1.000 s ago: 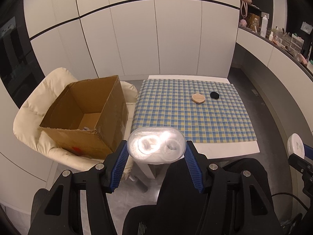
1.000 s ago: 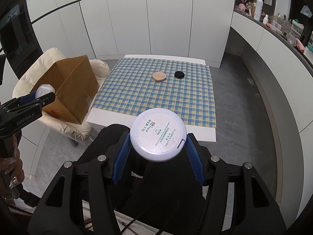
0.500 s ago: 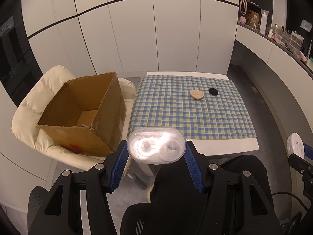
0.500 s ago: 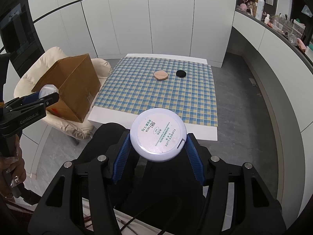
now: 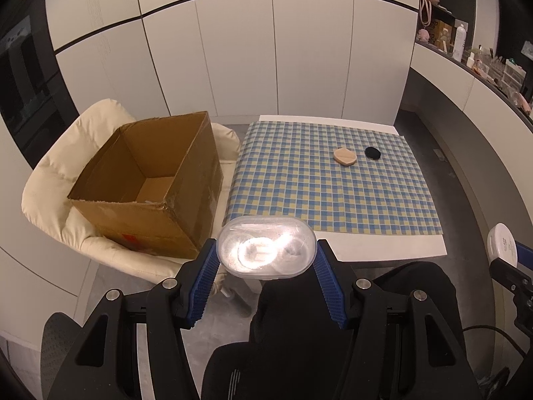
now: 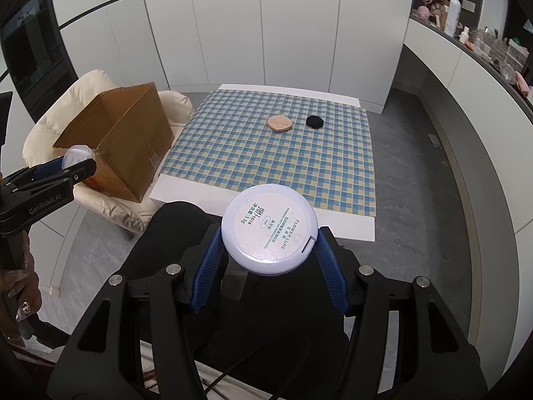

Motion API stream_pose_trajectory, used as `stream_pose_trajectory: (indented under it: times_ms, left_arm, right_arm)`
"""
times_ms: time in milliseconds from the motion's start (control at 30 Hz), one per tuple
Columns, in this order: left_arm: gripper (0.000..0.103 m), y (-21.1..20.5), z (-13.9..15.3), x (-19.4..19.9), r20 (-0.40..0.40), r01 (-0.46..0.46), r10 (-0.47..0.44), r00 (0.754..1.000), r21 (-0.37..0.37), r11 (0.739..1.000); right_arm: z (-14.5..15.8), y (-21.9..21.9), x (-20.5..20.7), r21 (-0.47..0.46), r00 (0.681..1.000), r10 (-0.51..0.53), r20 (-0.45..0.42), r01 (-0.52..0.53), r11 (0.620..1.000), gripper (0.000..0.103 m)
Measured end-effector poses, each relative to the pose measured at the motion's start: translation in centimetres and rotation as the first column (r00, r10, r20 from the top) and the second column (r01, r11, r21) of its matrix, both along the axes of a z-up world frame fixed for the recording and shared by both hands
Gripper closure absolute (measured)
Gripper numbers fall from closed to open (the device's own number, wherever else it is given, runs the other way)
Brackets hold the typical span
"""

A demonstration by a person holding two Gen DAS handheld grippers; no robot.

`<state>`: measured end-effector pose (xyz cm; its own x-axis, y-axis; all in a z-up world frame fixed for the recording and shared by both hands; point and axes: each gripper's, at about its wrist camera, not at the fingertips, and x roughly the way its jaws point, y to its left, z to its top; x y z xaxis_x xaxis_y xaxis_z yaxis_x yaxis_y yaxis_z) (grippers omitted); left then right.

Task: Organize objects
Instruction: 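Carry the white compact and clear case back from the table with both tools, then swing both held items over the open cardboard box on the armchair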

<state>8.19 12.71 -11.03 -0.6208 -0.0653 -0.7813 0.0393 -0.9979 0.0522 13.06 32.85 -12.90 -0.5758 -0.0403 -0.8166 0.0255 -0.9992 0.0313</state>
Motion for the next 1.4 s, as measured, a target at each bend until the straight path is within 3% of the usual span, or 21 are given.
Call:
stream_pose_trajectory:
  times_ms: [733,1000,1400]
  left_arm:
    - [0.045,-8.6,-0.2,3.4,0.011,-0.221,0.221,0.975,0.008,0.975]
    - [0.045,-12.1,-0.5,5.2,0.021,-0.312,0.312,0.950,0.008,0.950]
    - [0.045,-16.7,-0.4,8.9,0.009,-0.452,0.452,0.892,-0.001,0.892]
  right_arm:
    - [0.1,-8.0,-3.2,0.009,0.976,0.215,-0.027,-0.215,0.977,0.043]
    - [-0.1,-12.4,-3.8,0.015,0.946,0.323,-0.020,-0.323,0.946,0.043]
    - [-0.3,-18.0,-4.4,0.035,0.888,0.461,-0.009,-0.460,0.887,0.043]
